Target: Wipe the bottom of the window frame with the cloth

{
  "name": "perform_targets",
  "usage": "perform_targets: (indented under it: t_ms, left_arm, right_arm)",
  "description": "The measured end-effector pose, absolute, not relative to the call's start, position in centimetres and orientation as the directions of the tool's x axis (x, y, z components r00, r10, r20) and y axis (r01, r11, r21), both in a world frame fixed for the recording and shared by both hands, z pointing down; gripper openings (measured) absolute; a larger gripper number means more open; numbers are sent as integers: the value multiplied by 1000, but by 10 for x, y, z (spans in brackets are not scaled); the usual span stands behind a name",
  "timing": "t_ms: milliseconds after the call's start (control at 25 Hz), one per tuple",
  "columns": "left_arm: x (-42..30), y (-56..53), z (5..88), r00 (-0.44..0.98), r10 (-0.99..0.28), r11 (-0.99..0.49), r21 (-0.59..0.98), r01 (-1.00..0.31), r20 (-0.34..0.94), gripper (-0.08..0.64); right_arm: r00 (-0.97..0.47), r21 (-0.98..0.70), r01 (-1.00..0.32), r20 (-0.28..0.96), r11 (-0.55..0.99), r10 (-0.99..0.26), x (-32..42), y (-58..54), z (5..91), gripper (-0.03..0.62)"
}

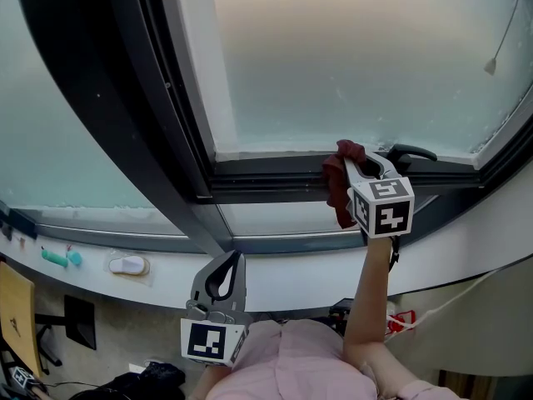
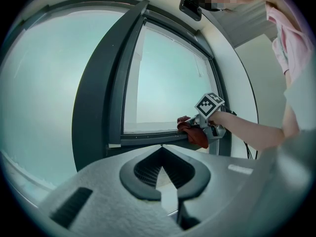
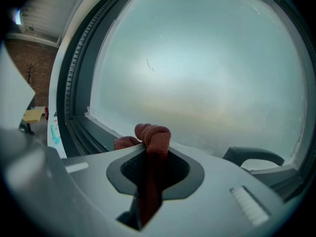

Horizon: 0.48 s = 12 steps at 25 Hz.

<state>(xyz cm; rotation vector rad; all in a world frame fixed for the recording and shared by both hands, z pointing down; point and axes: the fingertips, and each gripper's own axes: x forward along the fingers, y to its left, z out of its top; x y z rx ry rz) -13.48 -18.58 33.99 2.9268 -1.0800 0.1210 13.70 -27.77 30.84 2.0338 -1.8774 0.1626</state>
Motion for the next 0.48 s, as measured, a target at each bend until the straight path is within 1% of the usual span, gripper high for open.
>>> perform_targets:
  t_ms: [200, 480]
  left_arm:
    - [-133, -183, 338, 758, -648, -761, -9, -649, 73, -5]
    - [-131, -180, 338, 752, -656, -754, -10, -657, 73, -5]
  right_arm:
    - [96, 173, -984, 321, -41, -942, 140, -276, 309, 63]
    - [129, 168, -983, 314, -79, -941, 160, -268, 308, 61]
